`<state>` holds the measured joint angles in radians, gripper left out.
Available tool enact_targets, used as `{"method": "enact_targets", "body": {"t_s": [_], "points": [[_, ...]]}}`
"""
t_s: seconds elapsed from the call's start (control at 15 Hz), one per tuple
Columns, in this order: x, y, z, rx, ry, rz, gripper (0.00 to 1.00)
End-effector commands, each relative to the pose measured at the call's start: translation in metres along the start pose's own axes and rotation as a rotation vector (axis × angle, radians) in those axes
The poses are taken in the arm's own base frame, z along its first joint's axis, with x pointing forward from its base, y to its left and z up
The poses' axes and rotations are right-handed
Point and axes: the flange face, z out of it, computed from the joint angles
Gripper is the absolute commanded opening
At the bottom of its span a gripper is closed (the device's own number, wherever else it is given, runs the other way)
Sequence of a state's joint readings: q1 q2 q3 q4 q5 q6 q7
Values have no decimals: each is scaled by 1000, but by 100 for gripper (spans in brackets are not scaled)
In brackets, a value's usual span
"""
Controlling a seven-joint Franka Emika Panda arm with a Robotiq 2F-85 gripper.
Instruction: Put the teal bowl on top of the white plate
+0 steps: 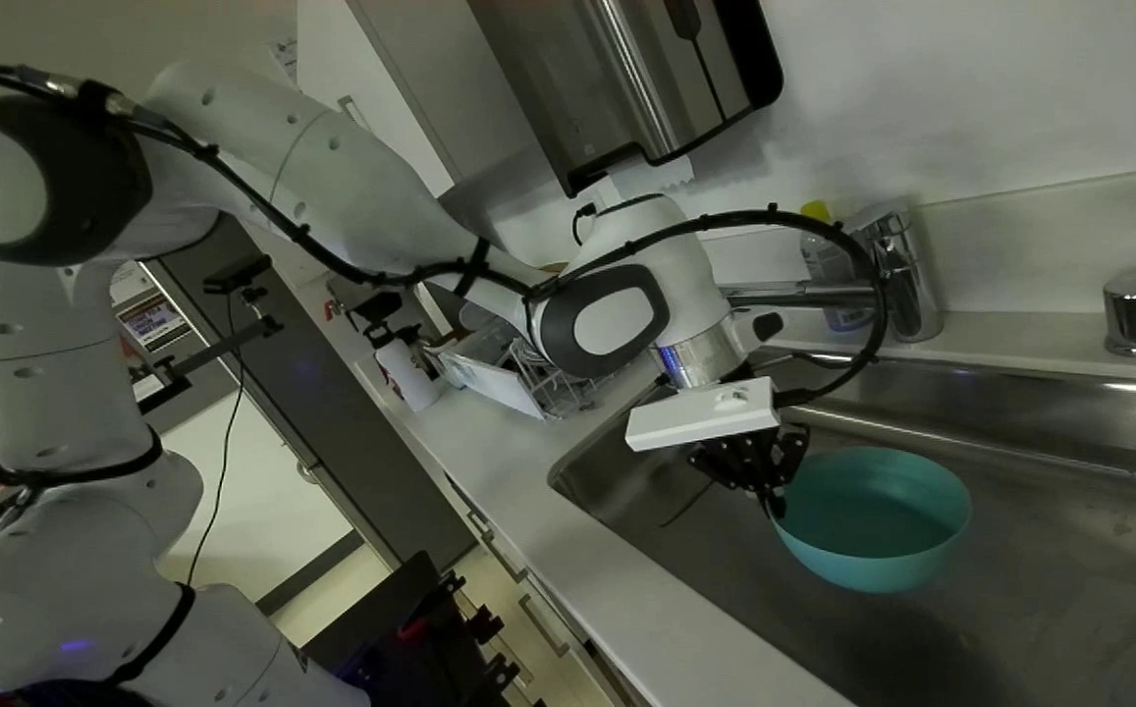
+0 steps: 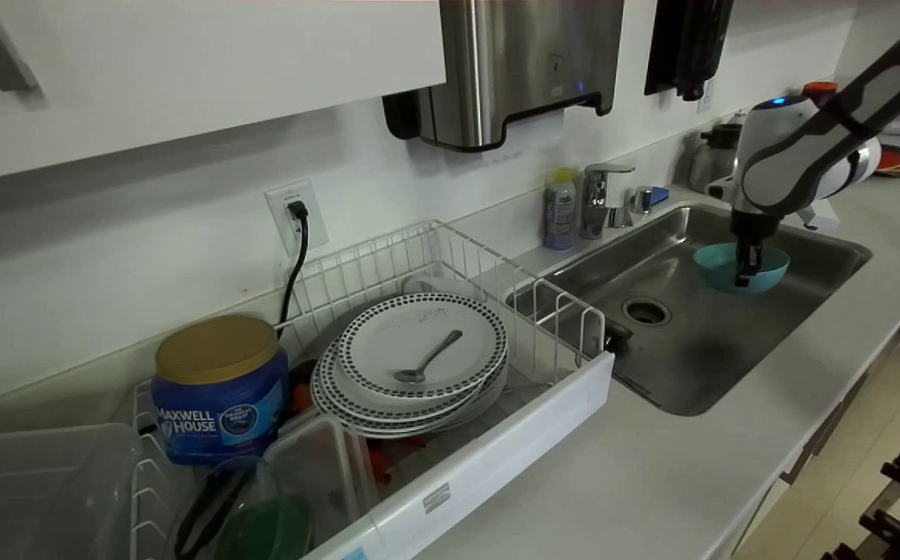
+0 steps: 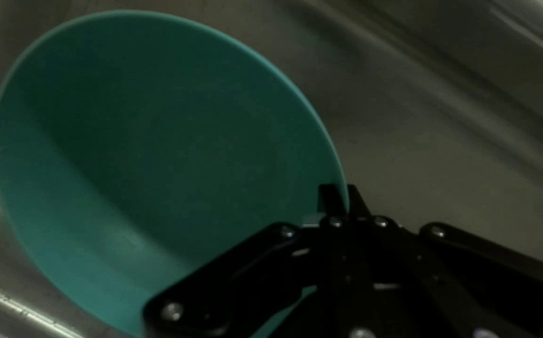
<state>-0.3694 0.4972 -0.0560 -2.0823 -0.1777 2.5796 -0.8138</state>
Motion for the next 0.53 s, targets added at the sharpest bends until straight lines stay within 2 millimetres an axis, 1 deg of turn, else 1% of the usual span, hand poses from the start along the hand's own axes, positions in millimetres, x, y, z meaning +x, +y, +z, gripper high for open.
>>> {"method": "enact_targets", "body": {"t_s": [0.0,0.13,0.2,0.33,0.47], "points": [[1,1,3,2,-3,1,4],[0,1,7,6,-7,1,4],[4,3,5,-9,6,-10,1],[7,-5,-11,-71,25,-61,1],[5,-23,-38,-153,74,-138,1]]}}
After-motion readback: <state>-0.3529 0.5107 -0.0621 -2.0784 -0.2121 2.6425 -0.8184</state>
